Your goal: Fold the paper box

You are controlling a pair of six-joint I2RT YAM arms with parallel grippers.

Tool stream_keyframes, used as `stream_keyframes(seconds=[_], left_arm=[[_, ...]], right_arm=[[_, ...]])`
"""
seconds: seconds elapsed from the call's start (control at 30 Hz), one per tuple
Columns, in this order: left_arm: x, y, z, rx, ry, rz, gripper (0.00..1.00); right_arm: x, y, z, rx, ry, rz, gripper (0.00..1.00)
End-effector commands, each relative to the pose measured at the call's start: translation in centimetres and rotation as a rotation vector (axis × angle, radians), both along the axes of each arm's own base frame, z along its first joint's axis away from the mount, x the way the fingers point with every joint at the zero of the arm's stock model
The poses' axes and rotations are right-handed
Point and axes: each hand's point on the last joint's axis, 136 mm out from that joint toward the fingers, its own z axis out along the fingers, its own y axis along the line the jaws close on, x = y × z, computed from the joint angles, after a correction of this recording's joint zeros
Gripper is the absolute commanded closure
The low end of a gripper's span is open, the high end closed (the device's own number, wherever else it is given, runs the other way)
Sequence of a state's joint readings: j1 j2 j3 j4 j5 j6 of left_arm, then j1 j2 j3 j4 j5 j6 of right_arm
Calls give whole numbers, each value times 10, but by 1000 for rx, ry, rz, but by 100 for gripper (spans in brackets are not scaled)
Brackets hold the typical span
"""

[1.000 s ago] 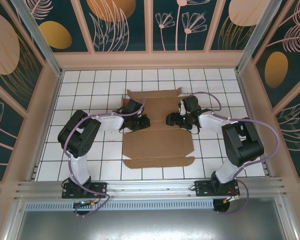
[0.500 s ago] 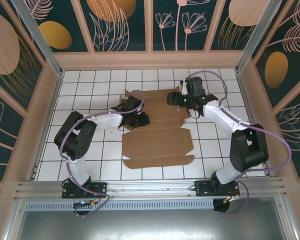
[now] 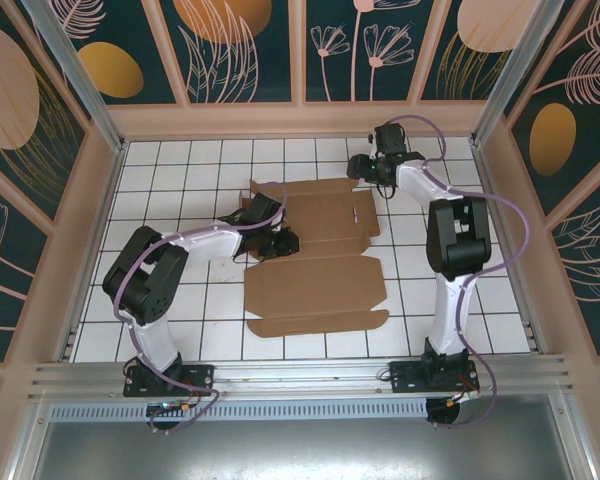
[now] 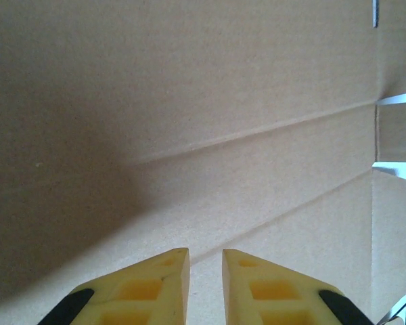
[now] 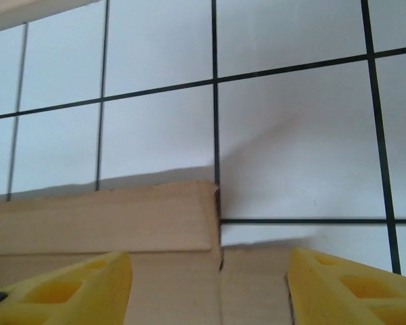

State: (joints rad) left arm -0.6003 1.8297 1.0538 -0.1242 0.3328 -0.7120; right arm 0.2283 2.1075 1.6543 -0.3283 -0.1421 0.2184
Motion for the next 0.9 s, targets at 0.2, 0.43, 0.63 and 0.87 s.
stream_keyframes(seconds=[0.2,0.43,0.63,0.87], left_arm=[[-5,8,-33,61,57,-20,81],[-1,12,-39,77,67,-11,82],[9,20,-38,74,65,11,82],[26,27,-25,80,39,34,82]], right_arm=[[28,14,-22,82,57,92,47],[24,20,-39,120,100,107,73],[24,10,-43,112,103,95,88],[22,4,-20,116,14,107,100]])
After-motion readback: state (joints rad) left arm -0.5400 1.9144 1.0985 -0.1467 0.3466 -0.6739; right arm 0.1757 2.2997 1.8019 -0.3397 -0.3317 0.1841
